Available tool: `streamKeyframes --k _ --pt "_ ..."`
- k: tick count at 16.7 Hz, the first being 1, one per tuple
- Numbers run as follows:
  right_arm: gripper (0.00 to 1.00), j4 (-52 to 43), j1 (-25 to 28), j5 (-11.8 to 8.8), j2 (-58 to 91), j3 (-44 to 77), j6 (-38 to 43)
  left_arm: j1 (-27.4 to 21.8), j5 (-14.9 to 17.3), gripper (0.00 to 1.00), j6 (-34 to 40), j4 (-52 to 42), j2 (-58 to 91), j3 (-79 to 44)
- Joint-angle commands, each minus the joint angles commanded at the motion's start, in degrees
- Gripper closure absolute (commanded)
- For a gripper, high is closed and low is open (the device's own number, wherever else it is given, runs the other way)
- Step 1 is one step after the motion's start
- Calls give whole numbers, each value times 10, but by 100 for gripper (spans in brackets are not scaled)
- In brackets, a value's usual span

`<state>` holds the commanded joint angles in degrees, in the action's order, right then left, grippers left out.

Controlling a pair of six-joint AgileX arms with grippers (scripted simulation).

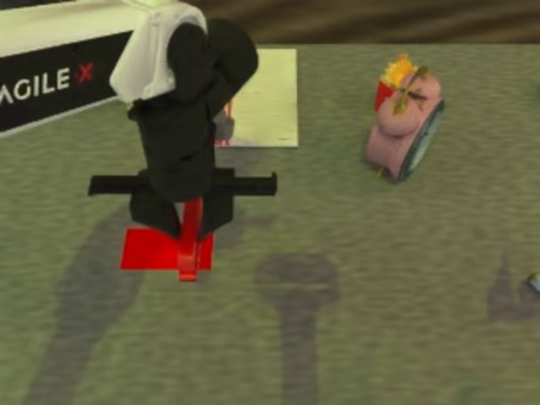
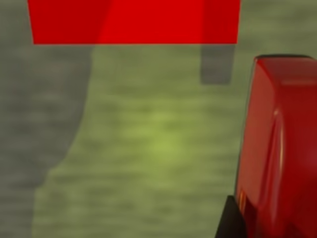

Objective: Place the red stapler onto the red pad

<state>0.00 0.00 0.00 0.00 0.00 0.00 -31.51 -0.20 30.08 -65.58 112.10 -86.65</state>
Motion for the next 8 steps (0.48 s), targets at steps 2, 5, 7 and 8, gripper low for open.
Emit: streamKeyframes --k 2,5,7,8 --pt "0 0 0 0 0 0 0 14 1 100 106 -14 14 -22" --pt "0 0 0 0 0 0 0 36 1 100 284 -36 35 -52" --pt "0 0 0 0 0 0 0 51 1 100 405 -50 49 -73" --pt "0 0 0 0 0 0 0 58 2 100 464 -57 55 -84"
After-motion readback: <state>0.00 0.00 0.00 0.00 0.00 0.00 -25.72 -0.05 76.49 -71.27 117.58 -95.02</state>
